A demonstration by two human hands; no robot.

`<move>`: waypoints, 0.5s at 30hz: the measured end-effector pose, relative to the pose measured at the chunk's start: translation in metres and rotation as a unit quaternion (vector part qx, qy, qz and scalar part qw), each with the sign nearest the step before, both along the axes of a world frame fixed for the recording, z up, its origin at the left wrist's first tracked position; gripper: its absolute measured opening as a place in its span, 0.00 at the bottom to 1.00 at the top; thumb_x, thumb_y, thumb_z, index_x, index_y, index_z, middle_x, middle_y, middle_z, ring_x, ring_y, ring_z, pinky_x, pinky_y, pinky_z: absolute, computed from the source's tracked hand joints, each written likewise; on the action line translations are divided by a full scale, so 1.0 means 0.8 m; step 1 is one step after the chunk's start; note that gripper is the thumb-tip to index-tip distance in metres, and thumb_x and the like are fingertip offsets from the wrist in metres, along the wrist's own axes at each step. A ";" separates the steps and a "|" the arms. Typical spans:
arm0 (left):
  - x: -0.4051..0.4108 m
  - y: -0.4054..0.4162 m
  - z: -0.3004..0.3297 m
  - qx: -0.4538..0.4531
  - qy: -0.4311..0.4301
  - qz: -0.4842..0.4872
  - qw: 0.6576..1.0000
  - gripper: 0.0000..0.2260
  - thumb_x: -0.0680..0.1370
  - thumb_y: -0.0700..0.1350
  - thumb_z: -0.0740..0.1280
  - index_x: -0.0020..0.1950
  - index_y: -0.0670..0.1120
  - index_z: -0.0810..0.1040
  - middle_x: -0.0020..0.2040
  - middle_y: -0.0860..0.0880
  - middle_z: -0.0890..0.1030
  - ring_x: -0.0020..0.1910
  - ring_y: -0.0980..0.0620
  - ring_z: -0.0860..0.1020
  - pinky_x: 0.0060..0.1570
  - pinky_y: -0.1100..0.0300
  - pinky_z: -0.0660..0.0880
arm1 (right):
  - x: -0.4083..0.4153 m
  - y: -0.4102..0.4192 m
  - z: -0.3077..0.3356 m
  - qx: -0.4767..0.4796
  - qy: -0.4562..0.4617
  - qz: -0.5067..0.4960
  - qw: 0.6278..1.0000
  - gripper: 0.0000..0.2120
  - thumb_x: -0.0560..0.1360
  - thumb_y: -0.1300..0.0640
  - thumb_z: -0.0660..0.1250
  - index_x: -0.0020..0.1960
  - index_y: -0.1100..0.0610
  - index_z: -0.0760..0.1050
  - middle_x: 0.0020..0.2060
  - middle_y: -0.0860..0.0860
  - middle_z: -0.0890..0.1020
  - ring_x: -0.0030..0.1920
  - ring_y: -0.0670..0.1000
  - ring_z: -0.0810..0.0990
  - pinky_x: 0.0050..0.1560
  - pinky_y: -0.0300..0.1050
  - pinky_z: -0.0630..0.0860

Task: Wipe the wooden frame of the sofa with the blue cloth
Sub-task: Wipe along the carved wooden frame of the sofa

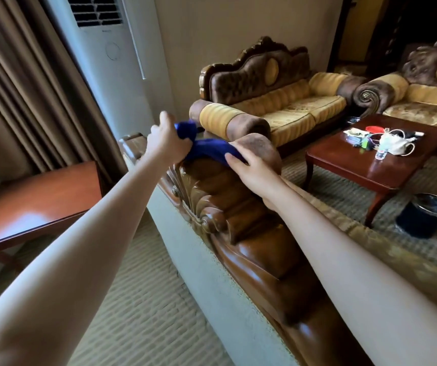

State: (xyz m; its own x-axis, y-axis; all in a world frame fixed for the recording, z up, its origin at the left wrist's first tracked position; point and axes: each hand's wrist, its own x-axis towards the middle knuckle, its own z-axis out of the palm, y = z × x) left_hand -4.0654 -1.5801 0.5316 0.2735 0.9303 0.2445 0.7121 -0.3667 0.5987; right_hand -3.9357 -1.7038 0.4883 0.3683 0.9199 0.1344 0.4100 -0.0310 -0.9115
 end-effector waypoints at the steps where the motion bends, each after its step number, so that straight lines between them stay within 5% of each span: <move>1: -0.002 0.003 -0.008 0.038 0.087 -0.009 0.995 0.24 0.77 0.44 0.64 0.71 0.46 0.62 0.65 0.39 0.70 0.64 0.40 0.68 0.59 0.49 0.66 | -0.002 0.007 0.000 -0.015 0.004 -0.007 1.000 0.22 0.80 0.44 0.56 0.73 0.48 0.64 0.69 0.45 0.67 0.69 0.47 0.64 0.67 0.43 0.61; 4: 0.001 0.012 -0.011 0.111 0.116 -0.165 0.973 0.18 0.79 0.39 0.57 0.69 0.48 0.72 0.66 0.43 0.73 0.66 0.43 0.69 0.63 0.52 0.67 | -0.005 0.025 0.011 -0.031 0.018 -0.029 0.999 0.21 0.81 0.44 0.52 0.71 0.47 0.65 0.69 0.46 0.67 0.70 0.49 0.63 0.68 0.44 0.59; 6: 0.004 0.011 -0.001 0.004 0.087 -0.248 0.965 0.16 0.81 0.39 0.54 0.66 0.47 0.75 0.58 0.44 0.76 0.55 0.46 0.74 0.53 0.58 0.71 | 0.000 0.041 0.014 -0.051 0.032 -0.027 0.998 0.20 0.82 0.44 0.51 0.71 0.48 0.66 0.68 0.47 0.68 0.69 0.48 0.64 0.70 0.45 0.58; 9: 0.005 0.020 0.005 -0.163 0.048 -0.289 0.942 0.19 0.82 0.57 0.54 0.69 0.53 0.71 0.57 0.50 0.76 0.53 0.52 0.75 0.54 0.61 0.71 | 0.010 0.065 0.016 -0.132 0.114 -0.017 0.985 0.22 0.78 0.39 0.56 0.68 0.46 0.68 0.64 0.47 0.72 0.65 0.50 0.69 0.69 0.53 0.64; 15: 0.021 0.090 -0.020 -0.152 0.111 -0.311 0.931 0.19 0.80 0.58 0.57 0.70 0.55 0.68 0.62 0.52 0.74 0.60 0.50 0.73 0.65 0.53 0.67 | 0.028 0.116 0.015 -0.260 0.102 -0.054 0.959 0.23 0.73 0.38 0.62 0.60 0.51 0.76 0.52 0.57 0.82 0.53 0.58 0.80 0.55 0.54 0.77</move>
